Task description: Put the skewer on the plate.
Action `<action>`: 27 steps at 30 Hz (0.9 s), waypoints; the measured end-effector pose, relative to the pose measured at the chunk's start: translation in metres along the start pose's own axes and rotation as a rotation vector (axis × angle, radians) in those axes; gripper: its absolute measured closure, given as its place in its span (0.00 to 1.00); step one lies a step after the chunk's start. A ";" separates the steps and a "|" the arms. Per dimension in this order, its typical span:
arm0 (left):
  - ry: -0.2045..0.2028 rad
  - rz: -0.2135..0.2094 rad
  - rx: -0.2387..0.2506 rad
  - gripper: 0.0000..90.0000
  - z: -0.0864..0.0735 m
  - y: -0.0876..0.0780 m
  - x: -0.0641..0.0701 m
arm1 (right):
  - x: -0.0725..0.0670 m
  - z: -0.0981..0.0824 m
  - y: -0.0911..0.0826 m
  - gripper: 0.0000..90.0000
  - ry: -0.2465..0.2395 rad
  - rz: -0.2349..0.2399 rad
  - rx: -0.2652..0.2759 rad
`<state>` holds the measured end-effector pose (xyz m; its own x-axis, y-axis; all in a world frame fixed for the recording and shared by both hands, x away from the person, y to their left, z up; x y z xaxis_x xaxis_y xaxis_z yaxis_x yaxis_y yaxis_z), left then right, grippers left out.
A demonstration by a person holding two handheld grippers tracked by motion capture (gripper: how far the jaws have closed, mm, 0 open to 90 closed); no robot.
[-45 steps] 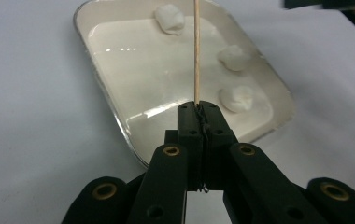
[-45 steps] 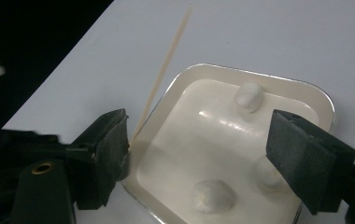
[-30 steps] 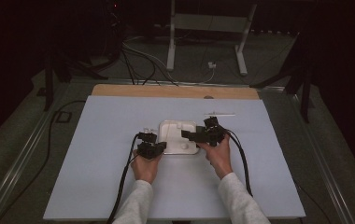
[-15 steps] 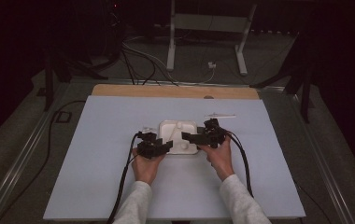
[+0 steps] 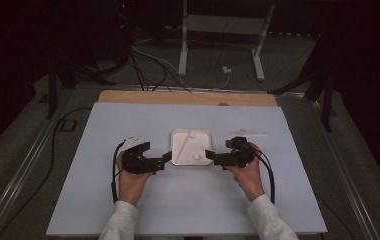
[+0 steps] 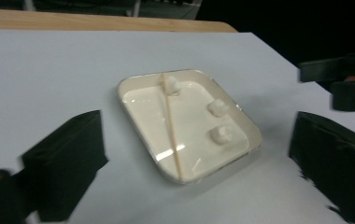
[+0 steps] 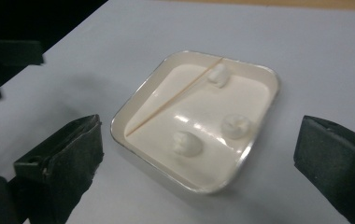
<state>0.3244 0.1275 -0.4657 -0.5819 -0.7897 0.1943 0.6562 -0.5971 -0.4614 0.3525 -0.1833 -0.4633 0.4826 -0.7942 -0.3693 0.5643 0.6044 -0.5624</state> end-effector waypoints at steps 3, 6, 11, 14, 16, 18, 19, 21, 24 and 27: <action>0.030 0.025 0.018 0.01 -0.003 -0.020 -0.006 | 0.001 -0.004 -0.016 0.00 -0.035 -0.023 0.025; 0.046 0.029 0.062 0.01 -0.008 -0.039 -0.014 | 0.005 -0.011 -0.031 0.00 -0.046 -0.006 0.053; 0.074 0.039 0.117 0.01 -0.019 -0.066 -0.024 | 0.012 -0.028 -0.050 0.00 -0.085 0.001 0.105; 0.117 0.056 0.130 0.01 -0.026 -0.077 -0.026 | 0.017 -0.036 -0.062 0.00 -0.103 -0.004 0.143; 0.131 0.064 0.145 0.01 -0.030 -0.085 -0.026 | 0.022 -0.041 -0.069 0.00 -0.100 -0.003 0.154; 0.140 0.065 0.165 0.01 -0.032 -0.091 -0.027 | 0.026 -0.047 -0.075 0.00 -0.108 -0.012 0.171; 0.148 0.072 0.170 0.01 -0.034 -0.095 -0.027 | 0.027 -0.050 -0.077 0.00 -0.107 -0.014 0.177; 0.166 0.080 0.180 0.01 -0.037 -0.100 -0.026 | 0.032 -0.056 -0.082 0.00 -0.112 -0.006 0.199; 0.197 0.101 0.183 0.01 -0.042 -0.105 -0.025 | 0.036 -0.063 -0.086 0.00 -0.130 -0.021 0.218; 0.208 0.122 0.198 0.01 -0.045 -0.111 -0.025 | 0.041 -0.070 -0.093 0.00 -0.147 -0.024 0.240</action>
<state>0.2447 0.2199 -0.4589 -0.5657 -0.8235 -0.0426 0.7961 -0.5319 -0.2887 0.2735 -0.2766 -0.4781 0.5494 -0.8013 -0.2369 0.7107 0.5972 -0.3718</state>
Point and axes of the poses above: each handheld gripper's, and its own axes: y roughly forward along the jaws, z roughly out of its top, x roughly to its right, the point moved 2 cm from there along y, roughly forward along the jaws, and after that the axes turned 7 degrees about y, right-handed, at the moved point
